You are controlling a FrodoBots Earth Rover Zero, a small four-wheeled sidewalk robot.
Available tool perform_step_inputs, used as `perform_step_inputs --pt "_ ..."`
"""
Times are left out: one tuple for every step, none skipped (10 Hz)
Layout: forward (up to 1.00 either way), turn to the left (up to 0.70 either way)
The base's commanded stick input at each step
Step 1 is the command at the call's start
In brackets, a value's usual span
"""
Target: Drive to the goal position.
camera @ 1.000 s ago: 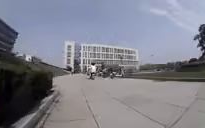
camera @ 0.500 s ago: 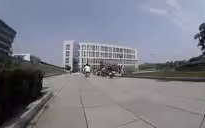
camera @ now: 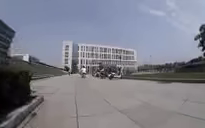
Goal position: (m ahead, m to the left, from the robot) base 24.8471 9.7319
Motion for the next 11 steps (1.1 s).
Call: perform_step_inputs --pt "0.7 0.0" --pt "0.7 0.0" --pt "0.7 0.0" --pt "0.7 0.0" --pt "0.55 0.0" --pt "0.05 0.0" --pt "0.0 0.17" --pt "0.0 0.36" --pt "0.0 0.55" --pt "0.0 0.7" --pt "0.03 0.68"
